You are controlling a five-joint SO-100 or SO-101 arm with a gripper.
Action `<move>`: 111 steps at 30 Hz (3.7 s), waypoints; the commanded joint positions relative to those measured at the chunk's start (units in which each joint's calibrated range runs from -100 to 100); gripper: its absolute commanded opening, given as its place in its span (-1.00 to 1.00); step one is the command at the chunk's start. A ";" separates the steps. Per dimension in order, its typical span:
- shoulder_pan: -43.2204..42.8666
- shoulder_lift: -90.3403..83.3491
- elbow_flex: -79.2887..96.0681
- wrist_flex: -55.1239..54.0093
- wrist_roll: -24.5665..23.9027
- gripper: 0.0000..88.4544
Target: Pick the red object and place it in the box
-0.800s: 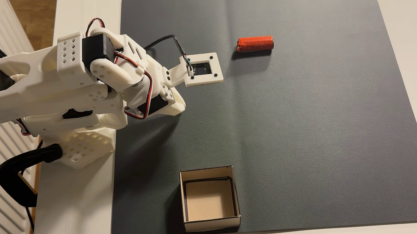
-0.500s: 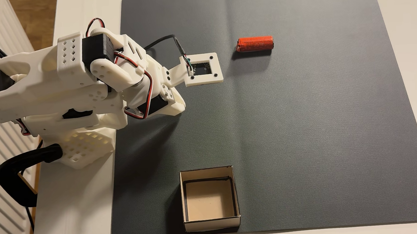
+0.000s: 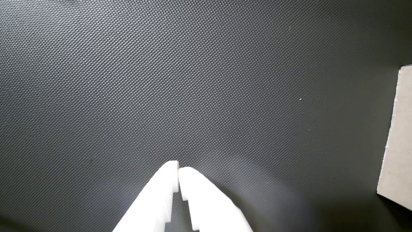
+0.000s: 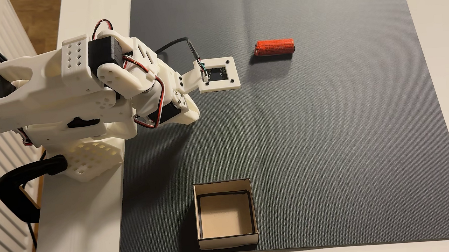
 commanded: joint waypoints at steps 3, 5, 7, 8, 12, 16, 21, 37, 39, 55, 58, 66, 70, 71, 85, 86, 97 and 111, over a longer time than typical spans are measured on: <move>0.00 0.68 0.82 0.92 -0.11 -0.99; 0.00 0.68 0.82 0.92 -0.11 -0.99; 0.00 0.68 0.82 0.92 -0.11 -0.99; 0.00 0.68 0.82 0.92 -0.11 -0.99; 0.00 0.68 0.82 0.92 -0.11 -0.99; -0.45 0.68 0.82 0.83 -0.11 -0.99; -2.45 0.51 0.10 -3.36 -0.16 -0.99; -19.08 0.59 -20.40 -21.90 -3.45 -0.99; -19.60 0.68 -20.31 -21.81 -5.06 -0.99; -19.52 17.26 -20.86 -25.39 -5.43 -0.98; -19.38 28.40 -21.04 -37.54 -5.53 -0.98; -20.34 59.61 -28.48 -57.21 -5.64 -0.70; -20.27 72.11 -38.09 -57.47 -5.64 -0.60; -20.19 74.74 -40.18 -57.47 -5.64 -0.58; -20.49 97.11 -54.23 -63.68 -5.69 -0.42; -20.56 98.04 -54.23 -64.64 -5.69 -0.41; -20.56 103.74 -54.42 -68.40 -5.74 -0.40; -20.86 103.82 -54.33 -68.22 -5.32 -0.68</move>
